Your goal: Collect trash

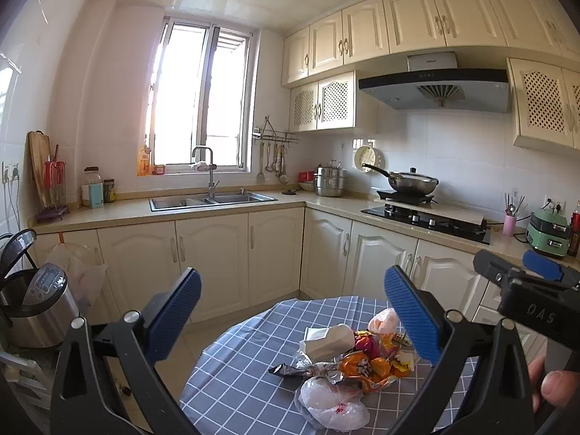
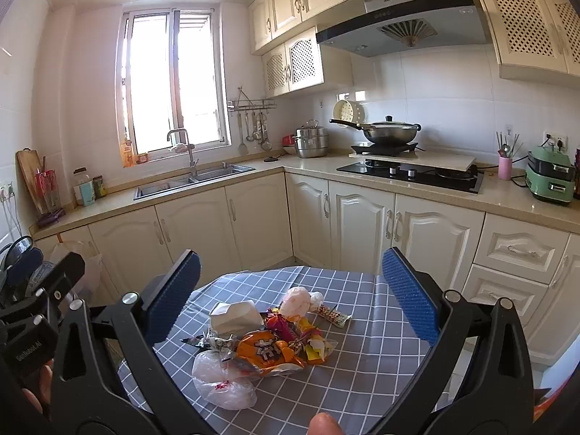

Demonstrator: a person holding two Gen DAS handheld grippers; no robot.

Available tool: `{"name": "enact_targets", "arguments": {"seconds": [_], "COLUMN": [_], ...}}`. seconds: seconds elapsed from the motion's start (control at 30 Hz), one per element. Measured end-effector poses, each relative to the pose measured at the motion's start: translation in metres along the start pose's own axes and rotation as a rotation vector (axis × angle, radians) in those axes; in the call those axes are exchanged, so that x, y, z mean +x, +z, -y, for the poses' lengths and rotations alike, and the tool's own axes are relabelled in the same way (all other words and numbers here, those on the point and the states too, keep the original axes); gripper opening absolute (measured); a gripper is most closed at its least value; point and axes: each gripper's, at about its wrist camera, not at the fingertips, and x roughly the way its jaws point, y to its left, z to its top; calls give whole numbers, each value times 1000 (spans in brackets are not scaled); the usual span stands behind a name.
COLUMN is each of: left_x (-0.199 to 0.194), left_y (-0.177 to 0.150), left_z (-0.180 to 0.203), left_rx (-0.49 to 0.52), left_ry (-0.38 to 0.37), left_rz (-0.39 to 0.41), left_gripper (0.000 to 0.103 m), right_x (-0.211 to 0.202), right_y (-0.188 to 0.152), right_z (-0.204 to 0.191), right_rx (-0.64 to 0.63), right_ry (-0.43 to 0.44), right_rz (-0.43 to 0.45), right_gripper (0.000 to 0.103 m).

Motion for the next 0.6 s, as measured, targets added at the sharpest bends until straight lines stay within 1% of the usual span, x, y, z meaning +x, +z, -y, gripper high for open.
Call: {"name": "enact_targets", "arguments": {"seconds": [0.2,0.3,0.47,0.6], "left_x": [17,28,53,73], "left_y": [-11,-22,-53,-79], "left_z": [-1,-3,-3,-2], "left_rx": [6,10,25,27], "left_ry": [6,10,12,-3], "left_rz": [-46,-86,-183,-270], "left_gripper": [99,99,99,99], "right_x": [12,22,41,54], "right_y": [-7,-15,-35,-51], "right_z": [5,9,19,26], "right_rx": [1,4,8,11], "right_ry": [-9,-8,-22,-30], "right_rz": [-25,-58,-121,-171], "right_gripper": [98,98,98,98]}}
